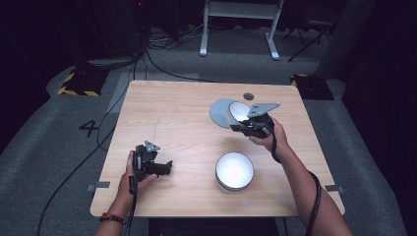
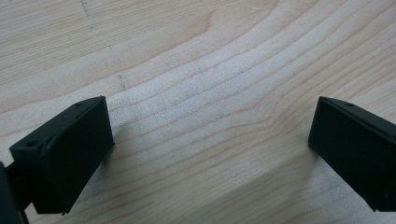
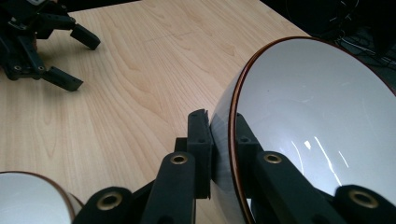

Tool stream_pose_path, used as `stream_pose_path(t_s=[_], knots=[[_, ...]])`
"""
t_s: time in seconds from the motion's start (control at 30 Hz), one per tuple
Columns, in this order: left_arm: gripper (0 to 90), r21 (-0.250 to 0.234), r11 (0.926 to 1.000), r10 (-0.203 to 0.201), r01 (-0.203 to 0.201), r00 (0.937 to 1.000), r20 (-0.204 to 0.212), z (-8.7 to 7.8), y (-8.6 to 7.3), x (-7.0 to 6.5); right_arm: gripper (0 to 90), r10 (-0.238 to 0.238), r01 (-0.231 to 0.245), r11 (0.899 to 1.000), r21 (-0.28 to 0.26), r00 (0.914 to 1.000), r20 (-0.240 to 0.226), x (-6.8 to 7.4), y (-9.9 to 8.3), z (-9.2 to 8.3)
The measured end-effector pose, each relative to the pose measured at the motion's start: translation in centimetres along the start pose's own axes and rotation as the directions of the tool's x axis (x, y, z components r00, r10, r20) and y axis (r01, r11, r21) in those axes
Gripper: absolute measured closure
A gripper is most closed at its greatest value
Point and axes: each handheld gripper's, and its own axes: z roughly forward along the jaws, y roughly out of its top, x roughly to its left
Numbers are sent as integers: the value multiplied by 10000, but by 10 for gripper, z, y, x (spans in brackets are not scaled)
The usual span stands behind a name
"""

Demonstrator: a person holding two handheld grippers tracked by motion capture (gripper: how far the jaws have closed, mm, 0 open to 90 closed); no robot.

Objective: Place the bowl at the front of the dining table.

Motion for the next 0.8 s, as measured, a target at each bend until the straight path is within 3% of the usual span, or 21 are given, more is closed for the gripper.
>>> stream_pose_path(t_s=[0.8], knots=[[0,-50,10000,-42,42,10000,-1,0,0,0,827,452,-493,9960,741,9974,564,-40,2,41]])
